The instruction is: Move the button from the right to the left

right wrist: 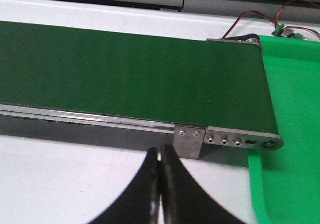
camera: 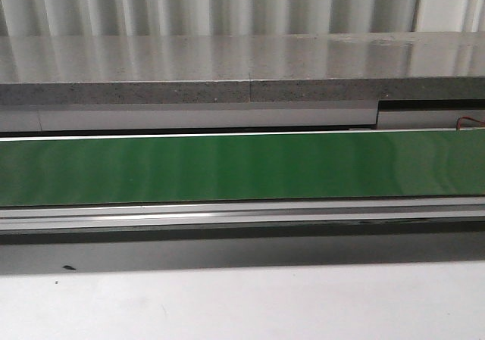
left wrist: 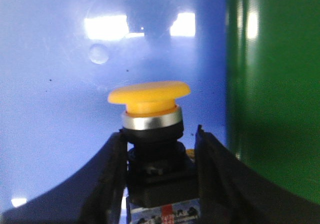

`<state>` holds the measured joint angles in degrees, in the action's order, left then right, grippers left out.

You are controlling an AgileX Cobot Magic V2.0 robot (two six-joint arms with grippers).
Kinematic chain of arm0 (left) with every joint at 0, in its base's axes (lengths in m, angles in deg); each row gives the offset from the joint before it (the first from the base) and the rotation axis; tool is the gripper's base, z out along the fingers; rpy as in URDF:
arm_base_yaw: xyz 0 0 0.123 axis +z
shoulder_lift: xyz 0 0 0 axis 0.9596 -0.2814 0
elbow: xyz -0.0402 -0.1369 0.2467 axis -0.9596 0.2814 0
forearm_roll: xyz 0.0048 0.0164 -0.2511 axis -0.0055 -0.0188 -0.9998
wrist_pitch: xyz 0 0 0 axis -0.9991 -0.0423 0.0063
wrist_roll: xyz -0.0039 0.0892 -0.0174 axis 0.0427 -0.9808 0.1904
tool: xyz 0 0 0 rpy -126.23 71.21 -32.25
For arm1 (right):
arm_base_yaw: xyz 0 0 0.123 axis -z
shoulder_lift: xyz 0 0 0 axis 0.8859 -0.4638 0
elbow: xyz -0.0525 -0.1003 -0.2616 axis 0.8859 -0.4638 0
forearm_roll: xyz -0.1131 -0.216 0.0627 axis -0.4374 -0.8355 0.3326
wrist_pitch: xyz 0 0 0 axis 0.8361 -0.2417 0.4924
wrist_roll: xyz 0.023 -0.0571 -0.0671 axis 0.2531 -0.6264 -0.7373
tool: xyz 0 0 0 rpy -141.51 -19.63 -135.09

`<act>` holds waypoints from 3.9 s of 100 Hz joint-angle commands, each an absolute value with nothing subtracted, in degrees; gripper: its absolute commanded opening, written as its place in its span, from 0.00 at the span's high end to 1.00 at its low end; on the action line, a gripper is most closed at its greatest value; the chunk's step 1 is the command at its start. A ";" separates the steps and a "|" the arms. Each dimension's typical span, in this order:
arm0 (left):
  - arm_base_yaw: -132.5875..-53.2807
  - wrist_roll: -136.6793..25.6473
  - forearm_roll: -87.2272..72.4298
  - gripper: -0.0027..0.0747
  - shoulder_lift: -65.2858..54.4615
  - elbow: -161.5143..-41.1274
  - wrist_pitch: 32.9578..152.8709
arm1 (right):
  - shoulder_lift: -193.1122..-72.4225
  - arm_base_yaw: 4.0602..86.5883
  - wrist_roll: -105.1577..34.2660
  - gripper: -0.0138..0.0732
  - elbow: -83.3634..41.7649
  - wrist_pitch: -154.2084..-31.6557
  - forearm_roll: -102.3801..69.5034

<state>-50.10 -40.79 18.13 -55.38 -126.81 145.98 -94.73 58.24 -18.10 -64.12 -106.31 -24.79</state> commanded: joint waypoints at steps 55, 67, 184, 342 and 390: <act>-47.56 -47.12 17.11 0.32 -60.71 -128.48 138.17 | -94.76 58.12 -18.64 0.92 -62.62 -101.93 -25.14; -47.83 -46.57 16.84 0.30 -59.58 -128.48 137.34 | -94.76 58.12 -18.64 0.92 -62.62 -101.93 -25.14; -79.24 -15.15 22.60 0.99 -26.59 -108.46 106.61 | -94.76 58.12 -18.64 0.92 -62.62 -101.93 -25.14; -75.66 -16.21 17.71 0.99 42.62 -48.47 88.07 | -94.76 58.12 -18.64 0.92 -62.62 -101.93 -25.14; -75.62 -16.21 17.39 0.99 54.24 -41.54 89.18 | -94.78 58.12 -18.64 0.92 -62.62 -102.09 -25.14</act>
